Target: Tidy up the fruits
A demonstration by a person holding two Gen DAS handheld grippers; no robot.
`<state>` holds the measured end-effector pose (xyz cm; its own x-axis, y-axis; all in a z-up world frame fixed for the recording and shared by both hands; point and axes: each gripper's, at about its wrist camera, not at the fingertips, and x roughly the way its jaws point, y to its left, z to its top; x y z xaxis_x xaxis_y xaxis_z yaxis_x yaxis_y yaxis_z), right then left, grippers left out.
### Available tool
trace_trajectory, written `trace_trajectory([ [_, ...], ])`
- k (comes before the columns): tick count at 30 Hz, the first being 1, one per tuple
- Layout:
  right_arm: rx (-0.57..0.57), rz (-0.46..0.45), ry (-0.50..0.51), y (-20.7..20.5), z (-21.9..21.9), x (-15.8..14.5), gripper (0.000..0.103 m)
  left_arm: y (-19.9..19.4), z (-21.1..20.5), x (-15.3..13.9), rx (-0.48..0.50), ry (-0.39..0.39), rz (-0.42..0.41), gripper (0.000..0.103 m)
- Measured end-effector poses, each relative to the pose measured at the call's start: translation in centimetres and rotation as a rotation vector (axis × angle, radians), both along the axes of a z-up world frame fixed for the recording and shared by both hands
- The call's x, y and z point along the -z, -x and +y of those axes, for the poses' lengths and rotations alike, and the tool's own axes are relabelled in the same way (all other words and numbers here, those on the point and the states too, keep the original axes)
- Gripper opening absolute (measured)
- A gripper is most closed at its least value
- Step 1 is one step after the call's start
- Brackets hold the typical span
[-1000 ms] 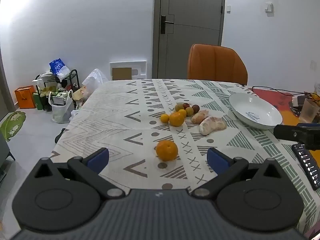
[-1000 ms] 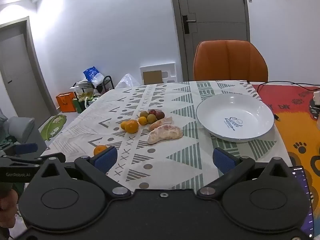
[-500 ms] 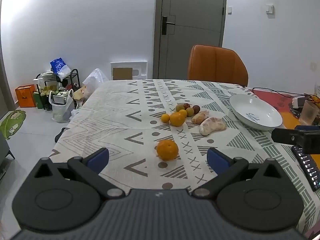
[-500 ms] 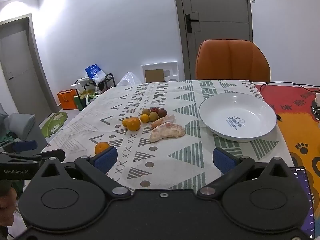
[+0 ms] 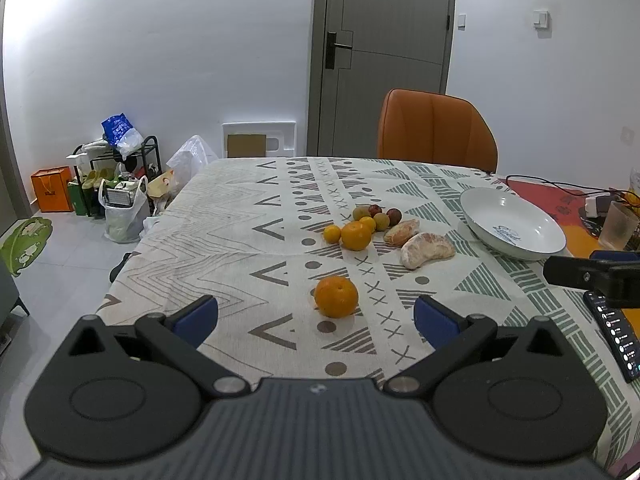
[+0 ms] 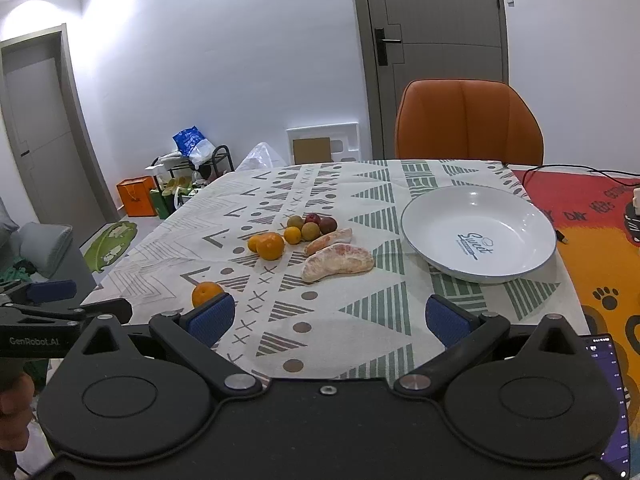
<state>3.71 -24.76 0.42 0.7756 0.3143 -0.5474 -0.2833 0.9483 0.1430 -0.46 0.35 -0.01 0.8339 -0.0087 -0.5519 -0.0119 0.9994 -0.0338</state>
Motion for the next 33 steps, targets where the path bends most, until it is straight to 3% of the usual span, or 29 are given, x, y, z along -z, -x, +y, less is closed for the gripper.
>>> trace_trajectory([
  [33, 0.014, -0.013, -0.005, 0.27, 0.34, 0.06, 0.103, 0.43, 0.22, 0.0, 0.001, 0.006, -0.014, 0.103],
])
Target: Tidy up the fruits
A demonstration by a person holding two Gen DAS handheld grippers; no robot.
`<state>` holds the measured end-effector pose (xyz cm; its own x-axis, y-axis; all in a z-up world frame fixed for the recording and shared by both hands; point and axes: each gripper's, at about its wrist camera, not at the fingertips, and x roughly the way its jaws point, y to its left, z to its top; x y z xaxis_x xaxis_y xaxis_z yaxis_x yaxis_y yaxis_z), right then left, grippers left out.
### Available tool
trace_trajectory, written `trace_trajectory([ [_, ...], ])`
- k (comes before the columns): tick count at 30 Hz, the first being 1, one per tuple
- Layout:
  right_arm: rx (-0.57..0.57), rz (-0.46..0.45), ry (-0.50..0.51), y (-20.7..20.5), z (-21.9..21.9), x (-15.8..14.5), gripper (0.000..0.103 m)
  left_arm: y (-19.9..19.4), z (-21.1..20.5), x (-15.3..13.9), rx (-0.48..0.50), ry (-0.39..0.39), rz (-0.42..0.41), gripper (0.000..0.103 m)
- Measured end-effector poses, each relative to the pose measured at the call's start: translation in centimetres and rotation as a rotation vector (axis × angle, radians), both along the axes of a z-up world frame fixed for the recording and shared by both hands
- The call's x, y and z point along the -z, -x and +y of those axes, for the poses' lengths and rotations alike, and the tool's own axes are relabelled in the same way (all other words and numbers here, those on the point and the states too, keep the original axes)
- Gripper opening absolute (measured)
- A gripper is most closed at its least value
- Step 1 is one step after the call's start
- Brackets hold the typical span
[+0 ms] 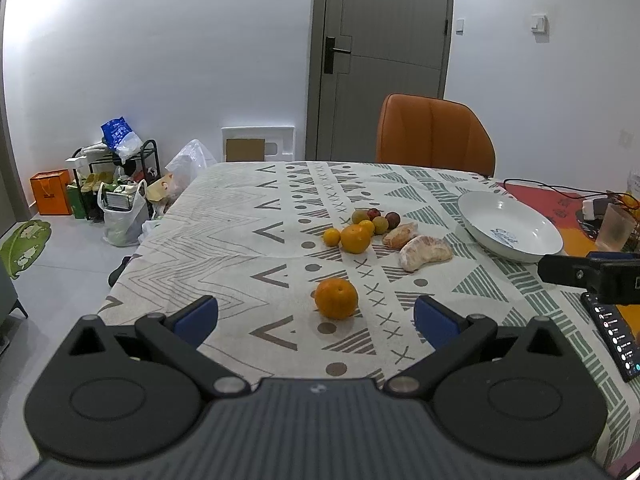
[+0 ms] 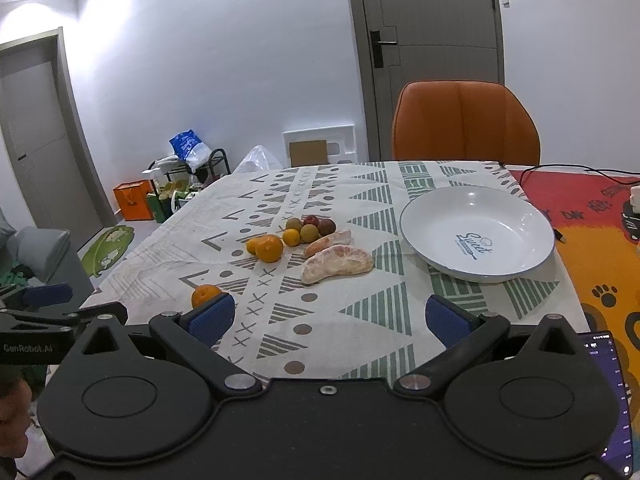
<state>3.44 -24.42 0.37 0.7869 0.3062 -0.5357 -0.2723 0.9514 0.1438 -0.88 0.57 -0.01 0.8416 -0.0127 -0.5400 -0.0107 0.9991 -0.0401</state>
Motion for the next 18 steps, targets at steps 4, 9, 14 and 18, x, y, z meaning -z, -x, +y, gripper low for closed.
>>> trace_trajectory([
  [4, -0.007, -0.003, 0.006, -0.02, 0.06, 0.07, 0.103, 0.08, 0.22, -0.15, -0.011, 0.002, -0.006, 0.103],
  [9, -0.029, 0.018, -0.008, -0.04, -0.1, 0.06, 0.103, 0.3, 0.37, -0.5, -0.017, -0.008, -0.014, 0.103],
  [14, -0.047, 0.006, 0.01, 0.38, 0.24, -0.09, 0.103, 0.43, 0.34, -0.73, -0.022, -0.017, -0.022, 0.103],
  [18, -0.056, 0.0, 0.004, 0.58, 0.38, -0.17, 0.103, 0.57, 0.19, -0.94, -0.015, -0.019, -0.028, 0.103],
])
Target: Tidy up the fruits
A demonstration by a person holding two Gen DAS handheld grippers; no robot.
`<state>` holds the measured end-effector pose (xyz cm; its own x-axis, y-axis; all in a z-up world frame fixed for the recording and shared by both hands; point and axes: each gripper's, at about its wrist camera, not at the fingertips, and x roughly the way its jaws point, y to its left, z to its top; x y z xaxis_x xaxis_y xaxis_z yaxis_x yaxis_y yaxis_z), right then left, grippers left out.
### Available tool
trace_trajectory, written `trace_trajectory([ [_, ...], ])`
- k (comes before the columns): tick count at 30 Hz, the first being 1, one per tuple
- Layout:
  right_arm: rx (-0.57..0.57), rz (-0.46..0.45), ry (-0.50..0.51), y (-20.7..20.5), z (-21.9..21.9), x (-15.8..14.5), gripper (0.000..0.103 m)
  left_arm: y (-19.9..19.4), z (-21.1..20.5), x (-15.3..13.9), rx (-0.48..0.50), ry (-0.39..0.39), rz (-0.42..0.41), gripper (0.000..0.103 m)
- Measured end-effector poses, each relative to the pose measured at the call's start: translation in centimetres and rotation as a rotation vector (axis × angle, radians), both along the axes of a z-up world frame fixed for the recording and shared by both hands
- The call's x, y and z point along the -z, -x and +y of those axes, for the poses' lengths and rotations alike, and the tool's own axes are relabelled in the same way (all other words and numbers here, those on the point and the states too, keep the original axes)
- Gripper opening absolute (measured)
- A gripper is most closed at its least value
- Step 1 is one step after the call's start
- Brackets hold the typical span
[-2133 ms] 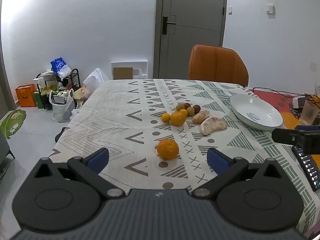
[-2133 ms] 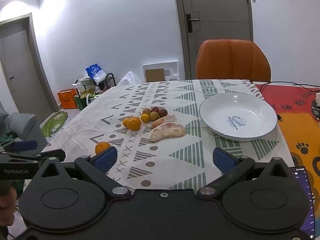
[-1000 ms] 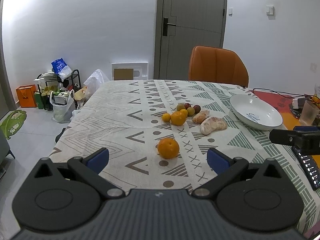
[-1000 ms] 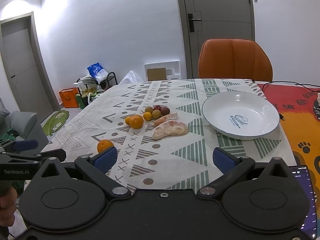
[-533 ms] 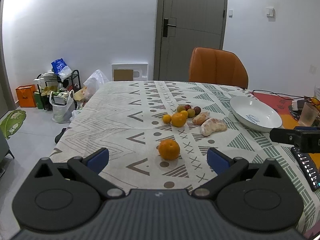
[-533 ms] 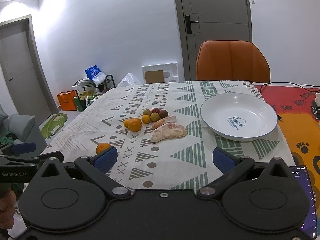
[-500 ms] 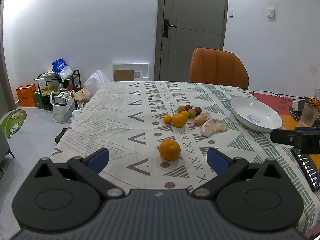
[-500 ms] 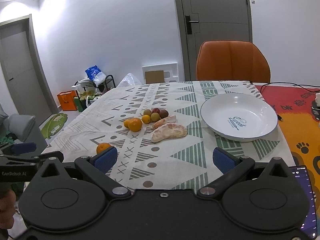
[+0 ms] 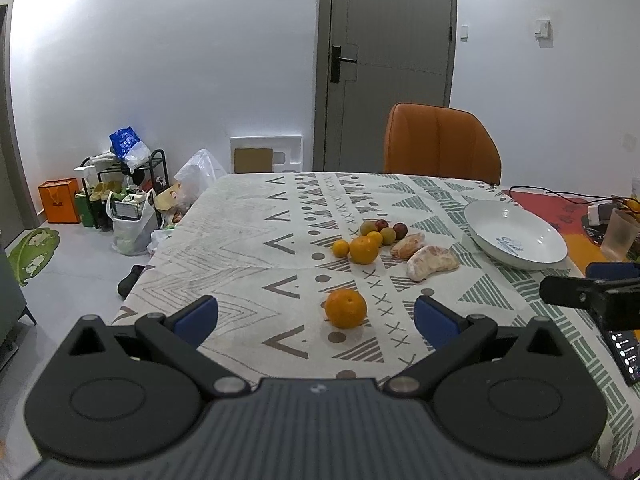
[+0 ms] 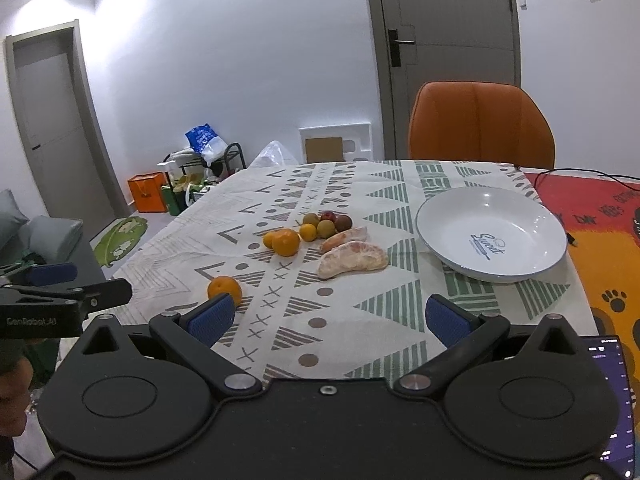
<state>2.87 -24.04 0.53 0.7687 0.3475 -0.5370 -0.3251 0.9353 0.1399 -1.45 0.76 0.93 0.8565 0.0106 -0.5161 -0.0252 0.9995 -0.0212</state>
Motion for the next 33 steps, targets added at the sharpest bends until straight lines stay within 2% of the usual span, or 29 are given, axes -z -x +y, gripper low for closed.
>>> trace_trajectory([
  [8, 0.016, 0.0, 0.012, -0.4, 0.1, 0.4, 0.103, -0.3, 0.1, 0.4, 0.021, 0.001, -0.007, 0.103],
  [14, 0.034, 0.009, 0.015, -1.4, 0.0, 0.9, 0.103, -0.8, 0.4, 0.6, 0.035, 0.045, -0.048, 0.103],
  [25, 0.052, 0.049, 0.018, -3.9, -0.1, 2.0, 0.103, -3.3, 0.4, 1.6, 0.036, 0.051, -0.03, 0.101],
  [33, 0.025, 0.091, 0.022, -5.6, 0.1, 3.0, 0.103, -5.0, 0.1, 2.6, 0.038, 0.058, 0.0, 0.101],
])
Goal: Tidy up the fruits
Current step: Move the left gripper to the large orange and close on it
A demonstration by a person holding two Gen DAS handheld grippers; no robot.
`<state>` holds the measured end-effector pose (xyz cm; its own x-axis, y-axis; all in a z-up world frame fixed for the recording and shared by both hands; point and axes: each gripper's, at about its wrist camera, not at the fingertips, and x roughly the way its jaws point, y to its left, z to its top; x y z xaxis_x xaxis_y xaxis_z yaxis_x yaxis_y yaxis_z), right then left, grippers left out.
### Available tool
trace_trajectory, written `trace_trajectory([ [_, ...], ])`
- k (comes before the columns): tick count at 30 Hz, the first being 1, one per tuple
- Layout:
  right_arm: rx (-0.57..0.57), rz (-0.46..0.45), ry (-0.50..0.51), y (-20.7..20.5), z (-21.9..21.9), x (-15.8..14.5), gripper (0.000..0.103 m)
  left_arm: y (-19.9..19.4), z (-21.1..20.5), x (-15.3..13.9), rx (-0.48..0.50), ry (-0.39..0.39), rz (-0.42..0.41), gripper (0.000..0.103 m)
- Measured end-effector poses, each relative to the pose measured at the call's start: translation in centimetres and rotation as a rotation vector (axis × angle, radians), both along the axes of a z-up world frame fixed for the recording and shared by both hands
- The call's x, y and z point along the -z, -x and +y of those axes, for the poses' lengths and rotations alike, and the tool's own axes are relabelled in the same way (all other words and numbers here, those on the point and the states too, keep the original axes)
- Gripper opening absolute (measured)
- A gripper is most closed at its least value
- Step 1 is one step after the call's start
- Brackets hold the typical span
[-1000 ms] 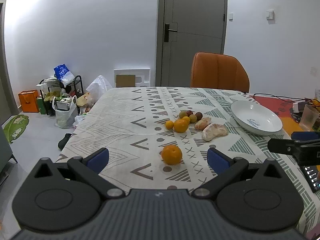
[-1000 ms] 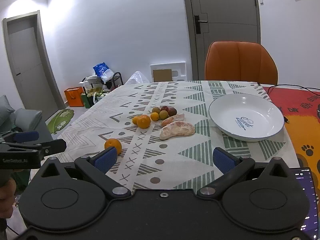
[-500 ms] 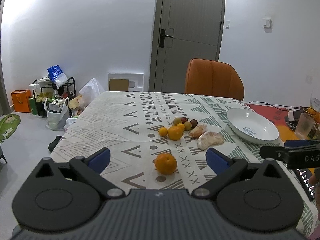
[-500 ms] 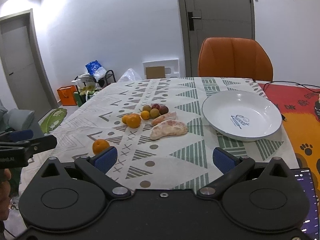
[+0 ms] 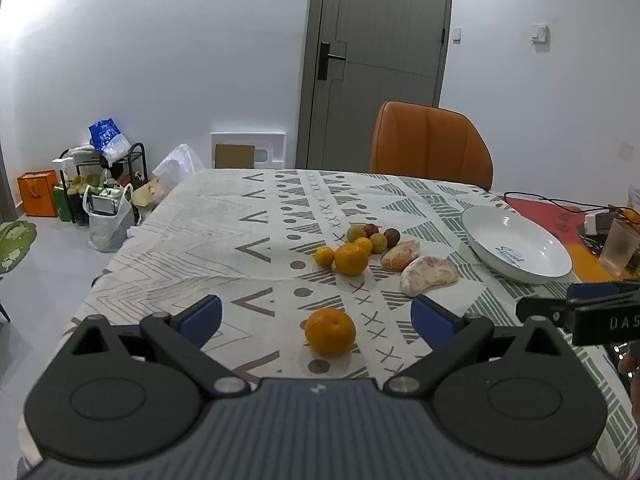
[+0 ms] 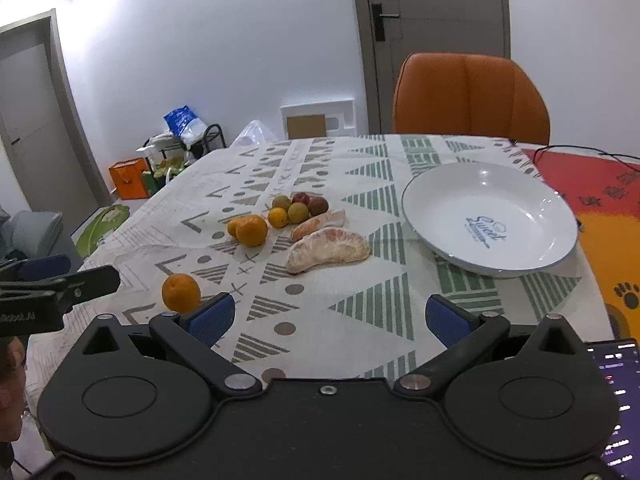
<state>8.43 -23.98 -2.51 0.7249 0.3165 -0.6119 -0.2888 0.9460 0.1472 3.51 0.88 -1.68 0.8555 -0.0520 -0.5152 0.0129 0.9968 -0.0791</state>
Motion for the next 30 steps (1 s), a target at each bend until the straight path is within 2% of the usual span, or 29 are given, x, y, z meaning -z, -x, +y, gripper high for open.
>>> trace_trajectory([
  [11, -0.012, 0.03, 0.054, -1.7, 0.6, 1.6, 0.103, -2.3, -0.1, 2.3, -0.004, 0.006, 0.068, 0.099],
  [17, -0.022, 0.048, 0.046, -2.8, 0.9, 2.4, 0.103, -3.4, 0.0, 3.5, 0.0, 0.01, 0.096, 0.098],
  [24, -0.034, 0.07, 0.04, -4.2, 1.5, 3.3, 0.103, -5.1, 0.1, 4.6, 0.005, 0.025, 0.126, 0.089],
  [26, -0.043, 0.066, 0.039, -4.5, 1.7, 3.4, 0.103, -5.5, -0.1, 4.9, 0.029, 0.032, 0.134, 0.083],
  [27, -0.049, 0.065, 0.034, -4.7, 1.8, 3.5, 0.103, -5.8, -0.2, 5.1, 0.039, 0.031, 0.14, 0.074],
  [28, -0.053, 0.063, 0.031, -4.9, 1.9, 3.7, 0.103, -6.2, -0.3, 5.4, 0.047, 0.03, 0.154, 0.06],
  [29, -0.059, 0.061, 0.033, -5.1, 2.0, 3.8, 0.103, -6.6, -0.4, 5.8, 0.054, 0.036, 0.178, 0.053],
  [30, -0.066, 0.06, 0.037, -5.3, 2.2, 3.9, 0.101, -7.0, -0.5, 6.2, 0.059, 0.046, 0.197, 0.042],
])
